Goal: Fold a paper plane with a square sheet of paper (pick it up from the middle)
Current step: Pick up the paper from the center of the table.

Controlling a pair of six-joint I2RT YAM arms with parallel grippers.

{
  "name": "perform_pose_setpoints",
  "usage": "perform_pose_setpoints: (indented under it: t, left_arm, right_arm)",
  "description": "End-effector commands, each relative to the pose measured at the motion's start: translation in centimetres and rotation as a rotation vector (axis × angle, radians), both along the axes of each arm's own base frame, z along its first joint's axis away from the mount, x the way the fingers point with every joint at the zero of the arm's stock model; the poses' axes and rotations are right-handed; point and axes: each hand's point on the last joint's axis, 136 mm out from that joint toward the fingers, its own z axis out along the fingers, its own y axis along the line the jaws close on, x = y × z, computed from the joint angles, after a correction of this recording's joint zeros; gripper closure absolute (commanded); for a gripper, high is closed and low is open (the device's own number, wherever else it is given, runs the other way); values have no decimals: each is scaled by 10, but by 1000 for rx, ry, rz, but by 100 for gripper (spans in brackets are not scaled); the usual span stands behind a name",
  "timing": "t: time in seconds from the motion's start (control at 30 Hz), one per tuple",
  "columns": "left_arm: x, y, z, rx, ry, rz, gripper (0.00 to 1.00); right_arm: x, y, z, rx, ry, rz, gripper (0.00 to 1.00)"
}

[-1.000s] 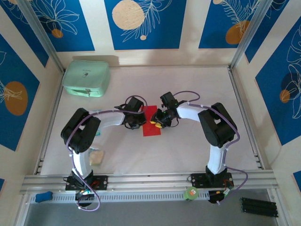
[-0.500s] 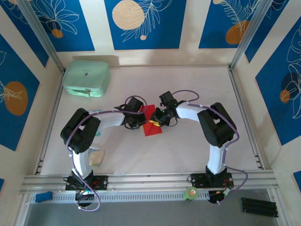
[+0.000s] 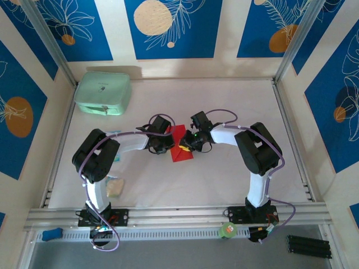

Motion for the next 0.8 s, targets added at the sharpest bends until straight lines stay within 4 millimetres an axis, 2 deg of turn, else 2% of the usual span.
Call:
perform_pose_setpoints:
  t: [0.0,0.17,0.4,0.47,0.57,0.67,0.77]
  left_arm:
    - [-15,19,-19,65,76,32,96]
    - [-9,17,-2,38,55,28,91]
    - [5,31,48,-63,-37,39,73]
    - [5,35,60,-118,-56,47,58]
    - [3,39,77,-238,-101,56,46]
    - [-1,30,101,-360,-175,-5,33]
    - [-6,20,126,-472,-248,-47,10]
  right_arm:
    - [-5,6,9,40,-28,40,85]
    - [0,11,16,64,-77,68,89]
    - [7,11,39,94,-172,94,95]
    - [11,11,51,117,-207,96,96]
    - [16,12,78,195,-261,104,96]
    - [21,12,107,285,-303,112,96]
    - [23,12,132,374,-317,119,96]
